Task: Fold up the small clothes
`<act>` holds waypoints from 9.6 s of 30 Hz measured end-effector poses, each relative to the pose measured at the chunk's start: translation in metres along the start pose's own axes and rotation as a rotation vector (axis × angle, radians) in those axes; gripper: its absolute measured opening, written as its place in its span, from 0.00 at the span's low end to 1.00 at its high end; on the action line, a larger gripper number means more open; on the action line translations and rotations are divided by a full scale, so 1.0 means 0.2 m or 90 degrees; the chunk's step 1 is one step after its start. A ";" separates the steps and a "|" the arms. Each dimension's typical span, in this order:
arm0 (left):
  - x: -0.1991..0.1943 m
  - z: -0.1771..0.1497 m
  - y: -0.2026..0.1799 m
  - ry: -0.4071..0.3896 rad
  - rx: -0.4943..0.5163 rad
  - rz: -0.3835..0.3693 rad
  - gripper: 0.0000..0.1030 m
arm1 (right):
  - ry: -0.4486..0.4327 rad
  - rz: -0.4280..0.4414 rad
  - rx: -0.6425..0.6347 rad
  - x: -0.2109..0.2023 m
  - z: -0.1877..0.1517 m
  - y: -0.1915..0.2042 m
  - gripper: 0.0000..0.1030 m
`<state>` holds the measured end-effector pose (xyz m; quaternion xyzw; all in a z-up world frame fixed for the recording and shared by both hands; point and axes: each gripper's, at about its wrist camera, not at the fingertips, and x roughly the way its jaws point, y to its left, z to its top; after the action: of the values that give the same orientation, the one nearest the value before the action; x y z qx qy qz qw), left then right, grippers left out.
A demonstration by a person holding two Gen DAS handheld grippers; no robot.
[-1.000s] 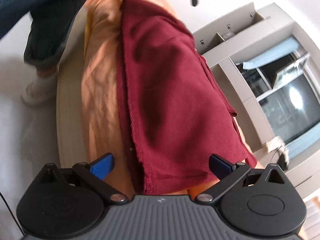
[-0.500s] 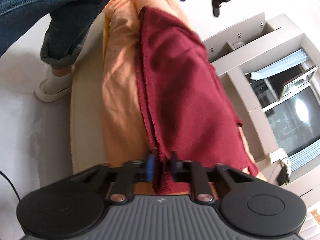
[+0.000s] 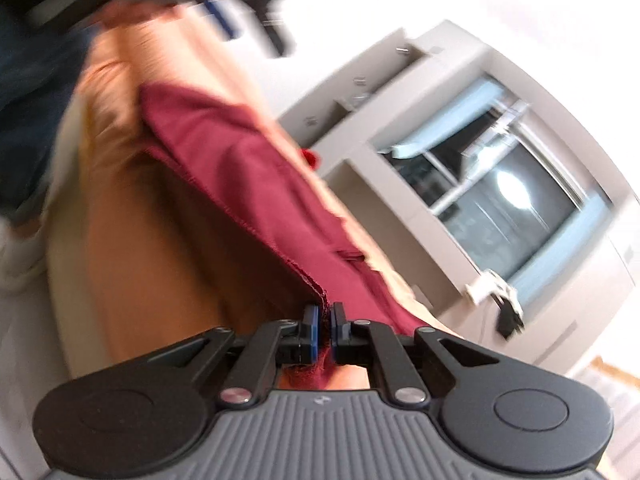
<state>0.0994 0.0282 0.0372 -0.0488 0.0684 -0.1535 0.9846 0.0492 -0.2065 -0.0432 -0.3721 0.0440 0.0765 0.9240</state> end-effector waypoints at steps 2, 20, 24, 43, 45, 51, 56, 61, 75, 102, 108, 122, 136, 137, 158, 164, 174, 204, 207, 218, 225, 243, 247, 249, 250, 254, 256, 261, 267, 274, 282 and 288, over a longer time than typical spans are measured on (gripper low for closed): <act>-0.03 -0.02 -0.05 -0.003 0.035 -0.028 0.99 | -0.002 -0.020 0.051 0.01 0.01 -0.07 0.06; 0.24 -0.46 -0.54 0.159 0.448 -0.008 0.99 | 0.014 -0.017 0.279 0.03 -0.02 -0.37 0.06; 0.32 -0.52 -0.59 0.177 0.478 0.022 0.95 | 0.011 -0.018 0.284 0.02 -0.02 -0.40 0.06; 0.22 -0.49 -0.44 0.120 0.488 0.264 0.53 | -0.024 -0.047 0.307 -0.02 0.02 -0.39 0.06; 0.20 -0.47 -0.43 0.116 0.482 0.276 0.47 | -0.024 -0.051 0.308 -0.03 0.02 -0.40 0.06; 0.14 -0.42 -0.41 0.113 0.467 0.293 0.21 | -0.021 -0.059 0.291 -0.03 0.01 -0.39 0.06; 0.08 -0.34 -0.39 0.053 0.420 0.307 0.06 | -0.028 -0.057 0.252 -0.04 0.03 -0.36 0.06; -0.04 -0.15 -0.32 -0.036 0.332 0.312 0.05 | -0.054 -0.063 0.218 -0.10 0.08 -0.38 0.06; -0.52 0.14 -0.49 -0.057 0.377 0.156 0.05 | -0.119 -0.176 0.185 -0.77 0.16 -0.53 0.00; -0.46 0.31 -0.49 -0.055 0.364 0.083 0.04 | 0.003 0.140 0.062 -0.26 0.32 0.14 0.77; -0.47 0.30 -0.48 -0.053 0.354 0.088 0.04 | 0.117 0.063 0.052 -0.18 0.18 0.11 0.15; -0.70 0.16 -0.48 -0.062 0.289 0.093 0.04 | -0.013 -0.128 0.078 -0.68 0.24 -0.22 0.04; -0.48 0.39 -0.48 -0.095 0.282 0.096 0.05 | -0.093 -0.179 0.036 -0.36 0.30 -0.51 0.05; -0.43 0.42 -0.47 -0.104 0.280 0.100 0.05 | -0.098 -0.186 0.034 -0.29 0.31 -0.53 0.05; 1.20 0.57 -0.09 0.064 0.188 0.203 0.05 | 0.020 -0.087 0.040 1.24 0.10 -0.77 0.07; 1.50 0.41 0.08 0.163 0.161 0.220 0.05 | 0.074 -0.049 0.014 1.49 -0.01 -0.65 0.19; 1.62 0.25 0.29 0.273 0.052 0.204 0.31 | 0.140 -0.065 0.050 1.53 -0.14 -0.62 0.83; 0.56 0.13 0.66 0.207 -0.110 0.192 0.81 | 0.156 -0.038 0.135 1.44 -0.22 -0.72 1.00; 0.54 0.08 0.54 0.223 -0.011 0.196 0.81 | 0.155 -0.038 0.134 1.44 -0.22 -0.72 1.00; 0.56 0.04 0.47 0.204 0.100 0.211 0.81 | 0.041 -0.032 0.045 1.13 0.07 -0.66 1.00; 0.55 0.13 0.44 0.116 0.092 0.240 0.70 | 0.026 0.079 0.046 1.04 0.18 -0.44 1.00; 0.67 0.14 0.41 0.149 0.070 0.243 0.06 | 0.124 0.147 0.254 1.16 0.03 -0.61 1.00; 0.64 0.14 0.41 0.146 0.020 0.259 0.05 | 0.124 0.150 0.258 1.17 0.02 -0.60 1.00; 0.62 0.13 0.44 0.155 -0.033 0.264 0.04 | 0.124 0.150 0.257 1.17 0.02 -0.60 1.00; 0.62 0.12 0.46 0.160 -0.055 0.266 0.05 | 0.125 0.150 0.256 1.17 0.02 -0.60 1.00; 0.63 0.10 0.52 0.182 -0.119 0.266 0.05 | 0.125 0.149 0.256 1.17 0.02 -0.59 1.00; 0.63 0.10 0.53 0.186 -0.125 0.261 0.10 | 0.124 0.149 0.256 1.17 0.02 -0.59 1.00; 0.59 0.10 0.54 0.180 -0.141 0.261 0.27 | 0.117 0.139 0.249 1.16 0.02 -0.57 1.00; 0.48 0.09 0.49 0.148 -0.139 0.284 0.77 | 0.111 0.124 0.245 1.13 0.04 -0.57 1.00; 0.35 0.04 0.40 0.109 -0.172 0.282 0.99 | 0.096 0.107 0.251 1.04 0.04 -0.61 1.00; 0.24 -0.02 0.23 0.081 -0.205 0.180 0.99 | 0.094 0.089 0.263 0.93 -0.01 -0.65 1.00; 0.30 -0.04 0.10 0.098 -0.213 0.024 0.99 | 0.093 0.089 0.288 0.88 -0.03 -0.68 1.00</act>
<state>0.1615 0.0281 0.0199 -0.1987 0.1694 -0.1251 0.9572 0.2451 -0.2894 0.0210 -0.1564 0.1524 0.1016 0.9706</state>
